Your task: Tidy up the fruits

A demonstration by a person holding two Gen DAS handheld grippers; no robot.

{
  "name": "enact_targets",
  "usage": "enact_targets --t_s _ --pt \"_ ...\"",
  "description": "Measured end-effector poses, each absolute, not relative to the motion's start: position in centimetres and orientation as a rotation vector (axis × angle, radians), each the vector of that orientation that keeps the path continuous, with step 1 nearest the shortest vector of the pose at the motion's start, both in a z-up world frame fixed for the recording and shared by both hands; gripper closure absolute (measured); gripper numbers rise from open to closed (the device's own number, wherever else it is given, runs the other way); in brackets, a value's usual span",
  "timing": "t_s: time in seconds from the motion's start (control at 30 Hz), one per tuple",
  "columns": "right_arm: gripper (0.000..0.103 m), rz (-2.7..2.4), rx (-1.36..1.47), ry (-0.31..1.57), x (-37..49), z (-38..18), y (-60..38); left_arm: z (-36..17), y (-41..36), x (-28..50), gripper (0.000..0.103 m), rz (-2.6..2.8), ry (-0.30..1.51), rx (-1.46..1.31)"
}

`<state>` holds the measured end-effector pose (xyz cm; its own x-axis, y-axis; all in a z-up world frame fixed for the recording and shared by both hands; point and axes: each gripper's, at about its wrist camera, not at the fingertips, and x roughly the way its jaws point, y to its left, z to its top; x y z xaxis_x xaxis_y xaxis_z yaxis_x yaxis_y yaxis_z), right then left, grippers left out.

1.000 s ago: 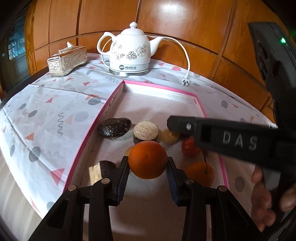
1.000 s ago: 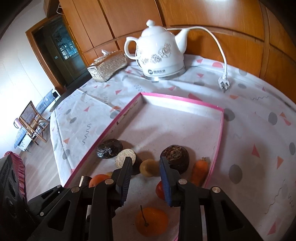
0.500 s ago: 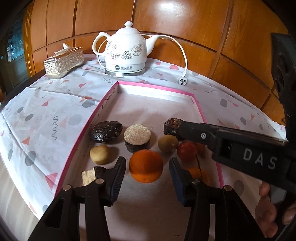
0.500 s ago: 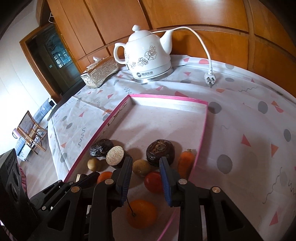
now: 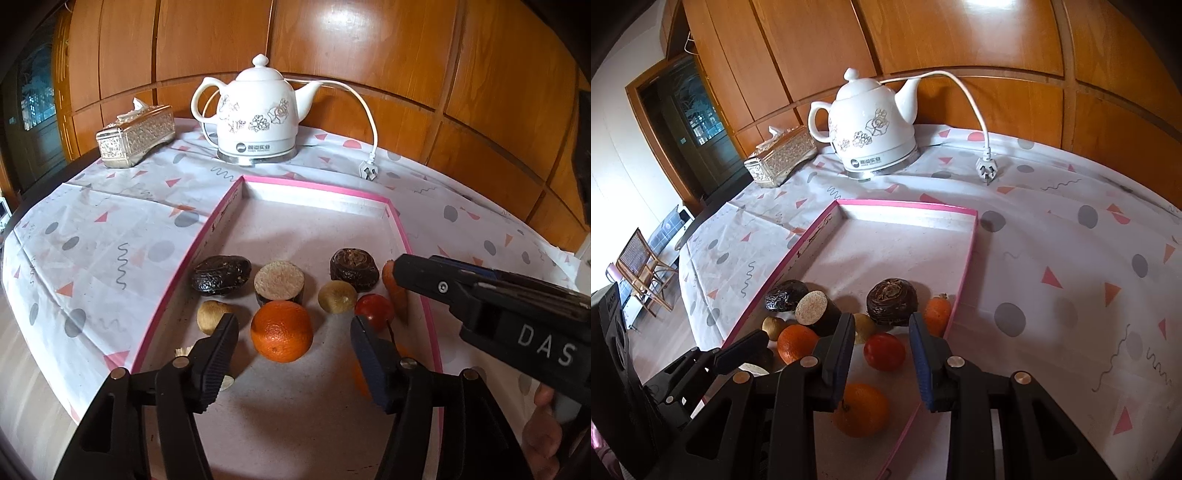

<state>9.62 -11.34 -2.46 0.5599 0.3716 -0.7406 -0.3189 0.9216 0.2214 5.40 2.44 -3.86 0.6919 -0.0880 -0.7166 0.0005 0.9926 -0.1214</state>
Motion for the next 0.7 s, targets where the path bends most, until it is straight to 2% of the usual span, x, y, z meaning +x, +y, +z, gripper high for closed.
enact_targets --t_s 0.4,0.7 --pt "0.073 0.347 0.071 0.833 7.0 -1.4 -12.7 -1.7 2.5 3.5 0.028 -0.015 0.732 -0.090" --pt "0.066 0.268 0.094 0.748 3.0 -0.1 -14.1 -0.2 2.7 0.6 0.010 0.024 0.670 -0.046"
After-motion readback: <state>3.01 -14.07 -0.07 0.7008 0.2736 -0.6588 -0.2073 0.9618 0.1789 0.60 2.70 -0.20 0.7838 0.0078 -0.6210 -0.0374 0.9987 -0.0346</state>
